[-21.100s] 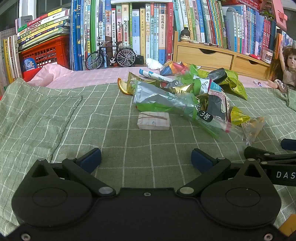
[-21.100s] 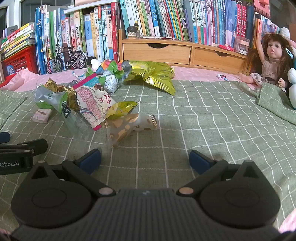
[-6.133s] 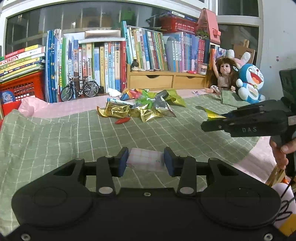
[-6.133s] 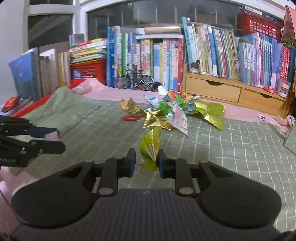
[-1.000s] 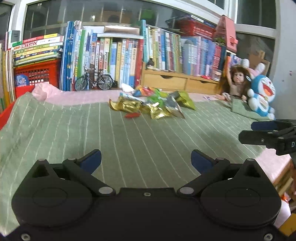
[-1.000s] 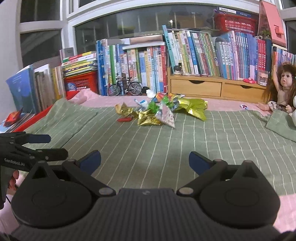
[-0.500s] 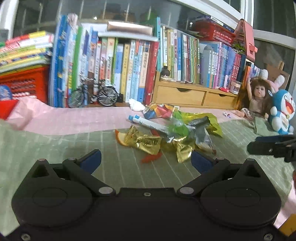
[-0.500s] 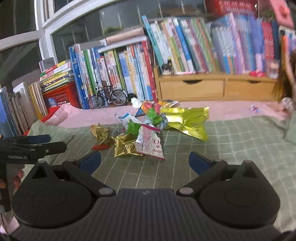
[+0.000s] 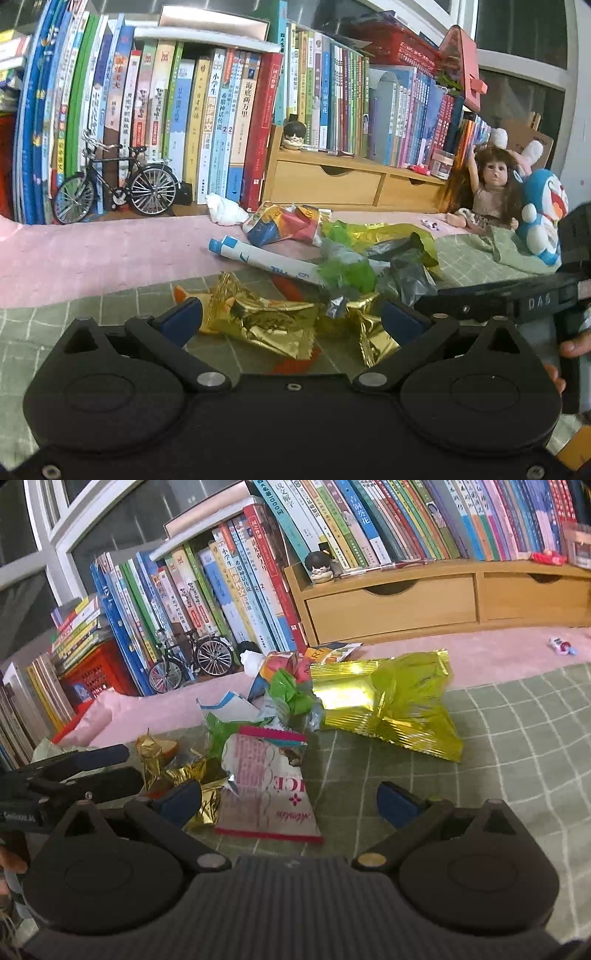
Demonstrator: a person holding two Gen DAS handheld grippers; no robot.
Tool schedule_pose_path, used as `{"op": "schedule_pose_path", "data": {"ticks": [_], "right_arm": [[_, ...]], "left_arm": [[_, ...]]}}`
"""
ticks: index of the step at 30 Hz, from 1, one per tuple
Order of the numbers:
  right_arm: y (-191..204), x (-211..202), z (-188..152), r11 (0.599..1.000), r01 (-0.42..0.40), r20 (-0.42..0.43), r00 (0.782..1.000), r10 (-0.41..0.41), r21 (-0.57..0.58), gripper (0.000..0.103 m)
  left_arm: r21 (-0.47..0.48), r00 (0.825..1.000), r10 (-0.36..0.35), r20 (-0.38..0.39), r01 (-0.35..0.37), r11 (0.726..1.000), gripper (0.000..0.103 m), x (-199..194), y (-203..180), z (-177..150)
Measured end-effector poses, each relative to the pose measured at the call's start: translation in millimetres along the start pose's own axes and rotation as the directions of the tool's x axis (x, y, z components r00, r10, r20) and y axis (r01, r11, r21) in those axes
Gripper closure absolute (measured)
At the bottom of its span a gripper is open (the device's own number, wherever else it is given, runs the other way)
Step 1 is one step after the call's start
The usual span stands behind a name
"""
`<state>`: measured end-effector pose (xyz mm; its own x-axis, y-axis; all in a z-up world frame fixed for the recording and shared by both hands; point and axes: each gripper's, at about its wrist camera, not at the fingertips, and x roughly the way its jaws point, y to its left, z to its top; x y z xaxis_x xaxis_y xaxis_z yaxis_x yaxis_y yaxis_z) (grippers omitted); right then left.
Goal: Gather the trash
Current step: 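Grasp the pink-white printed bag with the right tool while the left tool grasps a gold foil wrapper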
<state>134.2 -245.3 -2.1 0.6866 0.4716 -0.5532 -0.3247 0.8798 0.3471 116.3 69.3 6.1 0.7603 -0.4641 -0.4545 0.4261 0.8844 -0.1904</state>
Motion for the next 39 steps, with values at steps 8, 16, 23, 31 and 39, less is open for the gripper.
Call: {"op": "schedule_pose_path", "data": {"ticks": [8,16,23,31,39], "right_arm": [[2.3,6.5,-0.8,0.999,0.005,0.014,1.000,-0.005,-0.035,0.008],[4.8,7.3,-1.9,0.999,-0.014,0.027,1.000,0.015,-0.031,0.020],[3.7,7.7,-3.9,0.999,-0.040,0.028,0.999,0.040,-0.016,0.035],[2.3,7.0,-4.9,0.999,-0.050,0.029,0.998,0.050,-0.008,0.037],[2.2,5.8,-4.8,0.999,-0.054,0.031,0.998,0.054,-0.004,0.045]], "left_arm": [[-0.065,0.997,-0.073,-0.021,0.072,0.995,0.001,13.9,19.3,6.5],[-0.042,0.991,-0.095,-0.099,0.091,0.995,0.003,26.4,13.6,5.1],[-0.084,0.990,-0.103,-0.097,0.095,0.992,0.010,27.2,20.1,3.6],[-0.179,0.992,-0.104,-0.069,0.091,0.980,0.031,26.1,36.8,3.9],[-0.305,0.994,-0.110,-0.022,0.098,0.947,0.054,24.2,57.8,0.6]]}}
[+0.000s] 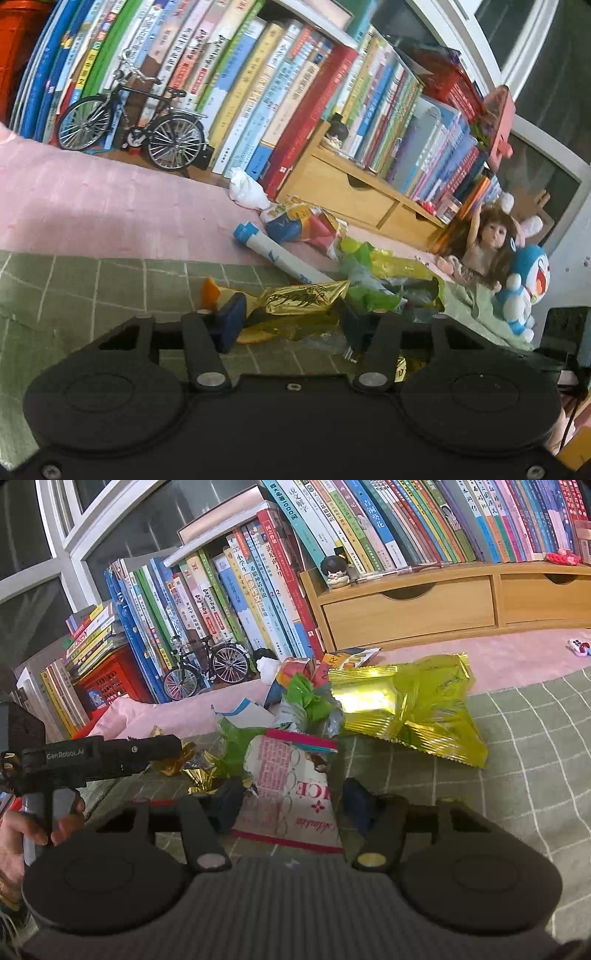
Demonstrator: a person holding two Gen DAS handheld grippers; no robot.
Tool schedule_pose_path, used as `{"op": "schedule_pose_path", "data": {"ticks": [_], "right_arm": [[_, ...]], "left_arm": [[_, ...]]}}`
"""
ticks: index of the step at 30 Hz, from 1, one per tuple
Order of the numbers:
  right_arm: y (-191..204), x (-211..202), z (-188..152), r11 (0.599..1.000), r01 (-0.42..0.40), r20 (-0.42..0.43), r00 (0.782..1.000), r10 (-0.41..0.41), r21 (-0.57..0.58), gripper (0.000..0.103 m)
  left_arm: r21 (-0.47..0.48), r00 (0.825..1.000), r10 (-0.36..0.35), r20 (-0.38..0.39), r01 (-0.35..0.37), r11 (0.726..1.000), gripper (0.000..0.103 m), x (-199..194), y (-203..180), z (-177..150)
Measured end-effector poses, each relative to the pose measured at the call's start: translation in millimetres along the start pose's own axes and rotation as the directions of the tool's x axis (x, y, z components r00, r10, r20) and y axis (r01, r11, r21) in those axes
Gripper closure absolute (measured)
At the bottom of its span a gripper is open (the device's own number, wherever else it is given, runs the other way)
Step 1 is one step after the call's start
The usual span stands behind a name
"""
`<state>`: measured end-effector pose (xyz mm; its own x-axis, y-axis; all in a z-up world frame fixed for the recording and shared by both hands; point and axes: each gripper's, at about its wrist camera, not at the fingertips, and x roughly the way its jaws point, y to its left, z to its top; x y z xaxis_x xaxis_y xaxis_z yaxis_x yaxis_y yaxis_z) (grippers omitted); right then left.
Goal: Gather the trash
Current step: 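Grasp the pink-white printed bag with the right tool while the left tool grasps a gold foil wrapper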
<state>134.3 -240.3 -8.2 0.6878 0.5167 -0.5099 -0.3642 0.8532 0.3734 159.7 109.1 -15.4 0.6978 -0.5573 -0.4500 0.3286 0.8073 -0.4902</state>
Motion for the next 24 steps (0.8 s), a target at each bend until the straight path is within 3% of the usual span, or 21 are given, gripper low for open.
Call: {"op": "schedule_pose_path", "data": {"ticks": [10,24], "right_arm": [[0.4,-3.6,-0.3,1.000,0.002,0.021,1.000,-0.002,-0.003,0.049],[15.9,-22.8,-1.0,0.999,-0.025,0.028,0.999,0.026,-0.039,0.053]], "left_arm": [[0.024,0.999,0.031,0.031,-0.031,0.999,0.056,-3.4,-5.4,-0.3],[0.196,0.987,0.150,0.056,-0.158,0.968,0.056,-24.7,-48.6,-14.9]]}}
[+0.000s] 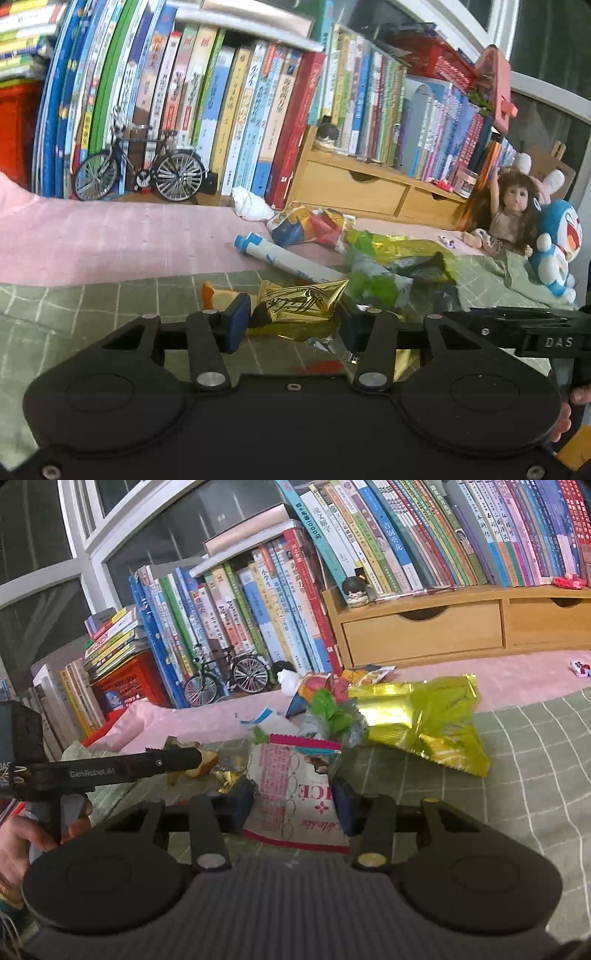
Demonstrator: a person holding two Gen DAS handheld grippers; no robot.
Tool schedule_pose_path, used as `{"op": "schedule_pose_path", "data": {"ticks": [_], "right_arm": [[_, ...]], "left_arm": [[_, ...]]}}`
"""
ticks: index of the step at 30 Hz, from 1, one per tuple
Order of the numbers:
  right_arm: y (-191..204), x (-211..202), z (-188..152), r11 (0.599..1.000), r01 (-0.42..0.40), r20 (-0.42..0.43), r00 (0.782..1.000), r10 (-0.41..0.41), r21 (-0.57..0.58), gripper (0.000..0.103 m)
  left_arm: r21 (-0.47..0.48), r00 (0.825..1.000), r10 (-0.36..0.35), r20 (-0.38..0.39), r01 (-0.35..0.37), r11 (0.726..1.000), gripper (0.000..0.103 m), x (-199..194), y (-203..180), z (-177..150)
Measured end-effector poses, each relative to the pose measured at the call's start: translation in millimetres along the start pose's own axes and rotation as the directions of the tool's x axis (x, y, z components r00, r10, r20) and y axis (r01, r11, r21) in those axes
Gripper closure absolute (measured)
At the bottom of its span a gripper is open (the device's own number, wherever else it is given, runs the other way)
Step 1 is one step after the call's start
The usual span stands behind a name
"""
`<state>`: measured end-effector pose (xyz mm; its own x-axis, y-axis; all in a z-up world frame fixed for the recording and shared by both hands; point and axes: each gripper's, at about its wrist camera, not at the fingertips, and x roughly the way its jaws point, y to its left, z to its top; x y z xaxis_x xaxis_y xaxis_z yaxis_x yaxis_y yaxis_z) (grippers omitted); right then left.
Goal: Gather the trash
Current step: 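Grasp the pink-white printed bag with the right tool while the left tool grasps a gold foil wrapper, then carry the printed bag and gold wrapper off the bed over the bin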
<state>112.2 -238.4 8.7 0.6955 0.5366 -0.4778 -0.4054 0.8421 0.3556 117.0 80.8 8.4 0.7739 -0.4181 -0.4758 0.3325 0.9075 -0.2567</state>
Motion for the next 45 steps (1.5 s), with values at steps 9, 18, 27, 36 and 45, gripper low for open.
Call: {"op": "schedule_pose_path", "data": {"ticks": [9,18,27,36,45], "right_arm": [[31.5,-45.2,4.0,0.997,0.000,0.037,0.999,0.002,-0.076,0.053],[60.2,-84.2,-8.2,0.992,0.017,0.061,0.998,-0.010,-0.126,0.054],[77.5,-119.3,-22.2,0.990,-0.030,0.035,0.999,0.035,-0.136,0.054],[98.2,-170.1,-37.3,0.986,-0.039,0.057,0.997,0.048,-0.160,0.054],[119.2,-219.1,-66.1,0.978,-0.064,0.055,0.996,0.076,-0.196,0.053]], "left_arm": [[0.043,0.997,0.006,0.075,-0.009,0.999,0.054,-65.5,-20.2,4.6],[-0.003,0.994,0.029,0.106,-0.029,1.000,0.052,-111.8,-24.0,-14.0],[0.022,0.996,0.051,0.079,-0.053,0.998,0.053,-156.6,-42.3,-35.2],[0.044,0.997,0.035,0.072,-0.038,0.998,0.053,-207.7,-71.3,-59.7],[0.072,0.998,0.010,0.068,-0.015,0.997,0.052,-254.6,-100.4,-88.8]]}}
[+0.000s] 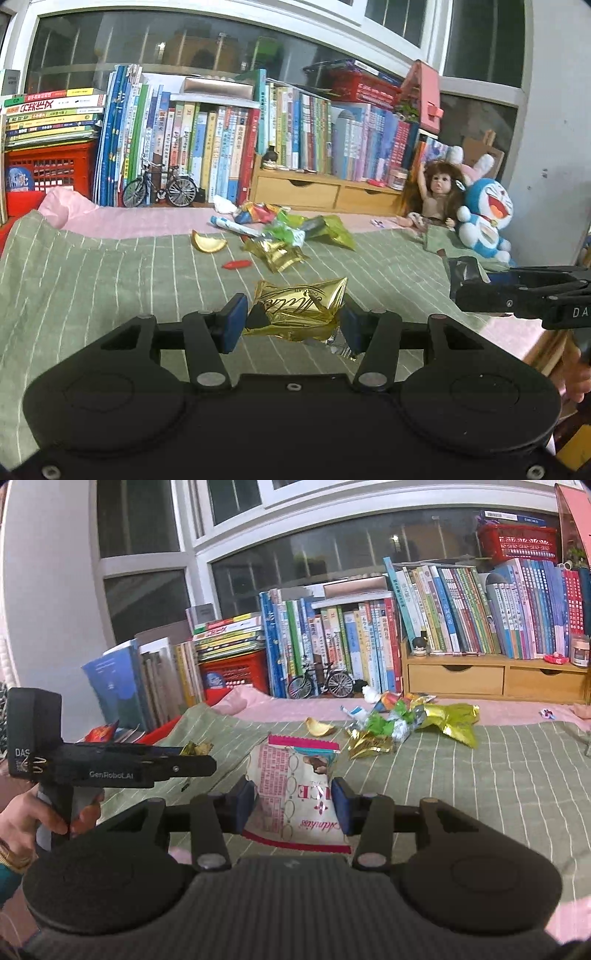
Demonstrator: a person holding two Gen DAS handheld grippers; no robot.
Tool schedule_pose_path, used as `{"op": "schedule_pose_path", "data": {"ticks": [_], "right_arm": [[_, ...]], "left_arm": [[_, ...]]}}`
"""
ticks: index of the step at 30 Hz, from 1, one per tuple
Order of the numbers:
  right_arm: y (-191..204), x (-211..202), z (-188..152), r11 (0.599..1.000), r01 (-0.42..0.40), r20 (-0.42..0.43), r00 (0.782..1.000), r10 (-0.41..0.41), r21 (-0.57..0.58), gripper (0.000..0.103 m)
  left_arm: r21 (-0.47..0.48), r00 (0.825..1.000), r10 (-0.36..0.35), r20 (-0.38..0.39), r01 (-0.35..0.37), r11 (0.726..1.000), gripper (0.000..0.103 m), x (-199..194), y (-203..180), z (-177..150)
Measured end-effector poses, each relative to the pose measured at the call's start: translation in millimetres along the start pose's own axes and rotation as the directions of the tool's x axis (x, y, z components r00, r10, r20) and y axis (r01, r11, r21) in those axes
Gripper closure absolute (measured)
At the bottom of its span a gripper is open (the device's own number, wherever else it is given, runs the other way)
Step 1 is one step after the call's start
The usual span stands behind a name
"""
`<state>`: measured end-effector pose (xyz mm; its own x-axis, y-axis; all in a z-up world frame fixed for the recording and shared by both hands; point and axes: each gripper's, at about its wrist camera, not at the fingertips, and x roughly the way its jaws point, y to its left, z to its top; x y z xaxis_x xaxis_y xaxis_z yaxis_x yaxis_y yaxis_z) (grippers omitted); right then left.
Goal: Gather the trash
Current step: 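Carry the printed bag and gold wrapper off the bed over the bin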
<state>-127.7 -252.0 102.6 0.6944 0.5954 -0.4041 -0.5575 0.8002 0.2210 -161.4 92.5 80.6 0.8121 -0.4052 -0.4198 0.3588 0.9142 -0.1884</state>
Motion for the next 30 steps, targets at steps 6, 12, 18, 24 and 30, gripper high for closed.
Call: {"op": "schedule_pose_path", "data": {"ticks": [6,12,18,24,30], "right_arm": [[14.8,-31.3,-17.3,0.999,-0.039,0.003,0.999,0.039,0.008,0.053],[29.6,-56.4,-34.4,0.998,-0.062,-0.001,0.998,0.062,0.009,0.052],[37.1,-74.0,-58.1,0.998,-0.049,-0.018,0.999,0.050,0.025,0.052],[42.1,-85.8,-84.0,0.999,-0.024,-0.051,0.998,0.026,0.029,0.051],[41.6,-87.8,-105.2,0.999,-0.013,-0.093,0.996,0.017,0.046,0.051]], "left_arm": [[-0.018,0.999,-0.034,0.005,0.034,0.999,0.052,-29.1,-16.4,-19.3],[-0.026,0.997,-0.077,-0.002,0.077,0.997,0.052,-60.2,-33.7,-41.3],[0.003,0.995,-0.095,-0.036,0.096,0.995,0.052,-75.4,-51.8,-58.6],[0.034,0.992,-0.104,-0.070,0.107,0.994,0.052,-84.2,-69.5,-79.3],[0.054,0.992,-0.082,-0.100,0.087,0.995,0.052,-85.4,-85.0,-106.2]]}}
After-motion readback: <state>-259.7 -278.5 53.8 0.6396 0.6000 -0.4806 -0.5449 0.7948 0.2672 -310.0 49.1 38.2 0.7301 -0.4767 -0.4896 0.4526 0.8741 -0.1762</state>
